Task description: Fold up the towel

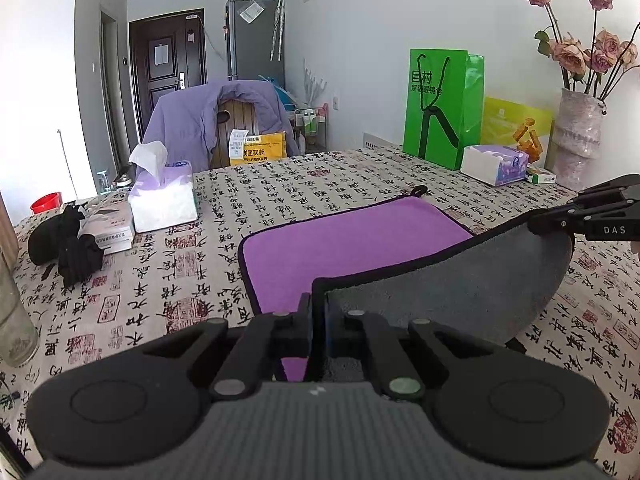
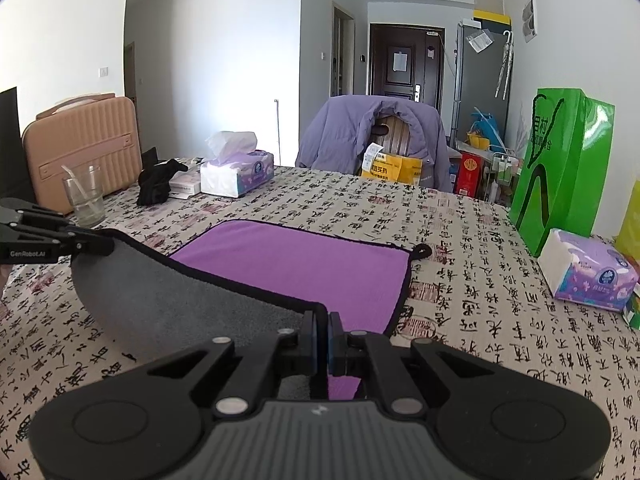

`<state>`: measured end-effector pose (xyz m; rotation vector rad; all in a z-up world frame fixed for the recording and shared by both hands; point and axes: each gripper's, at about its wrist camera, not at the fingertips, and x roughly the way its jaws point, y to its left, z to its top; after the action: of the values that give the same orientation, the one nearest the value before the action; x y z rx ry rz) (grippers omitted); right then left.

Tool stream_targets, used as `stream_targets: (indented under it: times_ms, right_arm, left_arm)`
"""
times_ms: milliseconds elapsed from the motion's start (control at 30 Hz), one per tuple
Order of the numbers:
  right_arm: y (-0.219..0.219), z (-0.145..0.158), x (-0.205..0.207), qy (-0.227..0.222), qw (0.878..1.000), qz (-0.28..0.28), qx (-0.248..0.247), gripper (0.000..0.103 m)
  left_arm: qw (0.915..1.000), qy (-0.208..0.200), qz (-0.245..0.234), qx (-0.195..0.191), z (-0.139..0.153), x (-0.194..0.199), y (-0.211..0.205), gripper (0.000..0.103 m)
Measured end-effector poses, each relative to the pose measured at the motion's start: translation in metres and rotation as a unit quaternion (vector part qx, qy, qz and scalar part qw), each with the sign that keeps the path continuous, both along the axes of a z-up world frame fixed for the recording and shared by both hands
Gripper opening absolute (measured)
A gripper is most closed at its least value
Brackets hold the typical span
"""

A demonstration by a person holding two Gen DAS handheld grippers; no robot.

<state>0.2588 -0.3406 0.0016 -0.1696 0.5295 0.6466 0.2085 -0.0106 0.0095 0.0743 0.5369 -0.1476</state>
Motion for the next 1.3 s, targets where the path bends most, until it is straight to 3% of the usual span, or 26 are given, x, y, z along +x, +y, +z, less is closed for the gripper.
stream_targets:
  times_ms: [1300]
  right_arm:
    - [0.021,0.004,0.072,-0.012,0.999,0.014,-0.028,0.005]
  left_arm:
    - [0.9997,-0.003,-0.002,0.026,0.006,0.071,0.012,0.006]
